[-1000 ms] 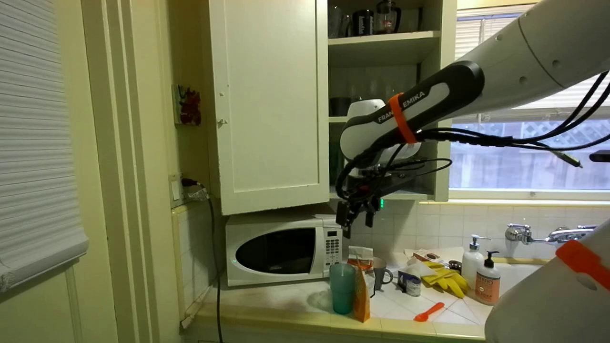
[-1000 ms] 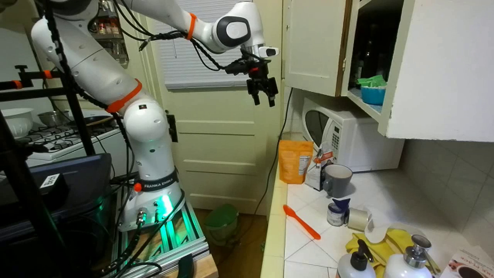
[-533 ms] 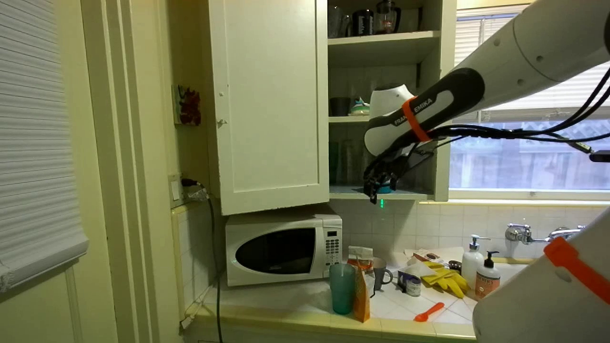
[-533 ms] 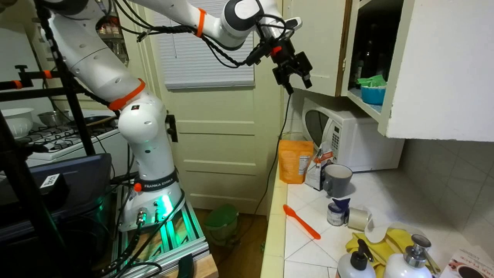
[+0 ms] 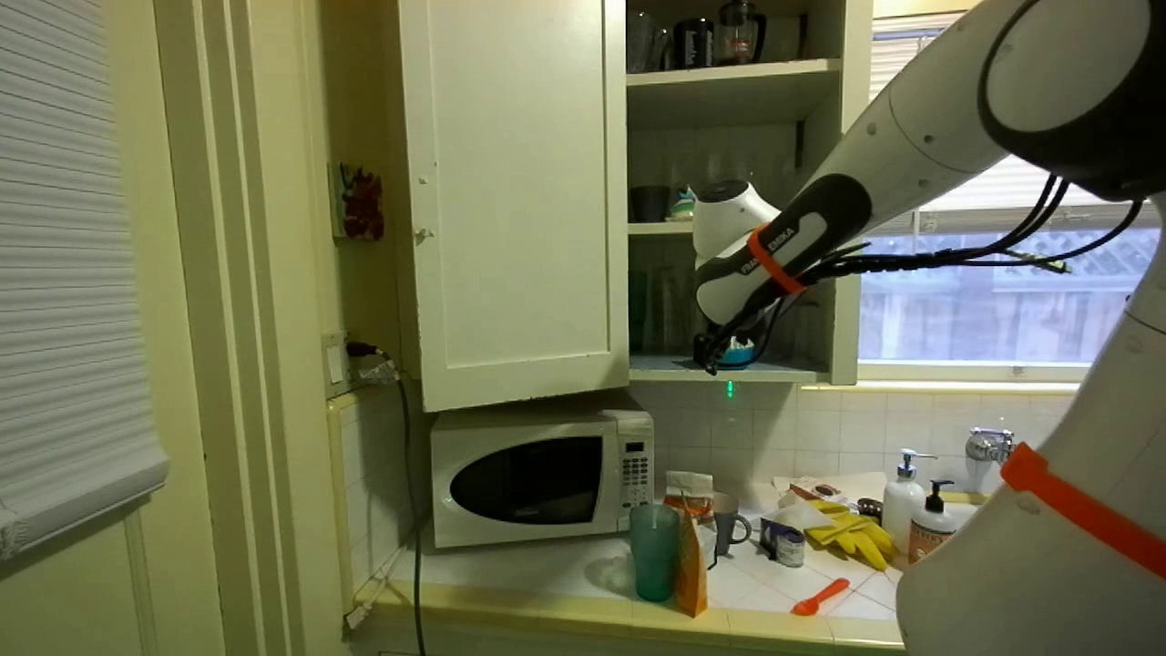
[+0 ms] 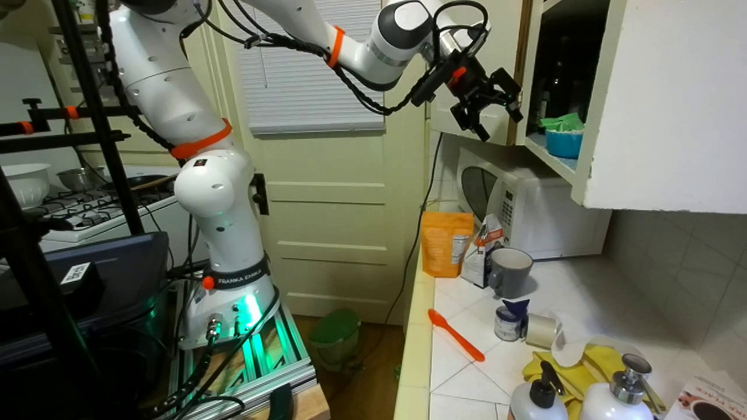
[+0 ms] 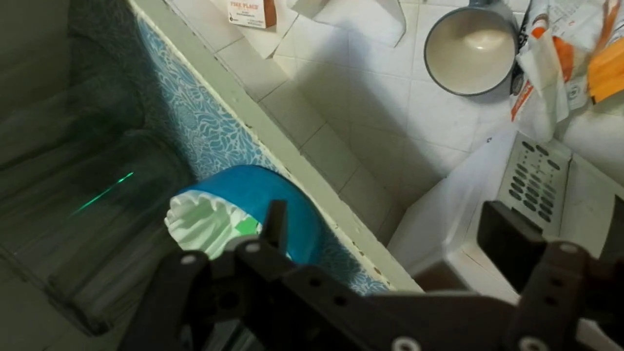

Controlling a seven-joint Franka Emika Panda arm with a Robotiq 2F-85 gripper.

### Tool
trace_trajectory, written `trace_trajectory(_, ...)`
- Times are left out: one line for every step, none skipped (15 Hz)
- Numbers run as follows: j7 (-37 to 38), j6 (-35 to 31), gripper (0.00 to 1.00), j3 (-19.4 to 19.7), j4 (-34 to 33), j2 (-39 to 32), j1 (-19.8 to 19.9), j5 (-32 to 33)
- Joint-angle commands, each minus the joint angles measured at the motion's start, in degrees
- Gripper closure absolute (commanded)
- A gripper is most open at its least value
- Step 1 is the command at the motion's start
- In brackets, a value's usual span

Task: Pick up the green cloth from the bowl and put it in the cabinet

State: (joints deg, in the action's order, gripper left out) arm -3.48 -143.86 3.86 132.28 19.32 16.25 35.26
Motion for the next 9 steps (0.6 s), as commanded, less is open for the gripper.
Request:
trace_trajectory(0.25,0.29,0.0,1.03,-0.62,-0.57,-1.11,0.44)
trace_trajectory(0.29,0.29,0.0,1.04,-0.86,-0.82,-1.13,0.47)
trace_trajectory(0.29,0.29,0.0,1.03,-0.98,-0.87,-1.13,0.49)
trace_trajectory(3.41,-0.6,0.0,0.49,-1.55,-1.62,0.05,2.78)
trace_trajectory(4.54,-1.25,0.0,0.52,-1.79,-1.98,0.33,3.31)
trace_trajectory(7.08,-2.28,0.0,0.31,-2.05,-2.34,0.99,5.0)
trace_trajectory(9.39,-3.25,0.0,0.3,-2.36,-2.69,1.37,6.39)
trace_trajectory(11.86,-4.46,0.0,0.2,-2.55,-2.95,1.86,8.38)
trace_trajectory(14.44,-5.92,0.0,0.23,-2.69,-3.27,2.3,10.29)
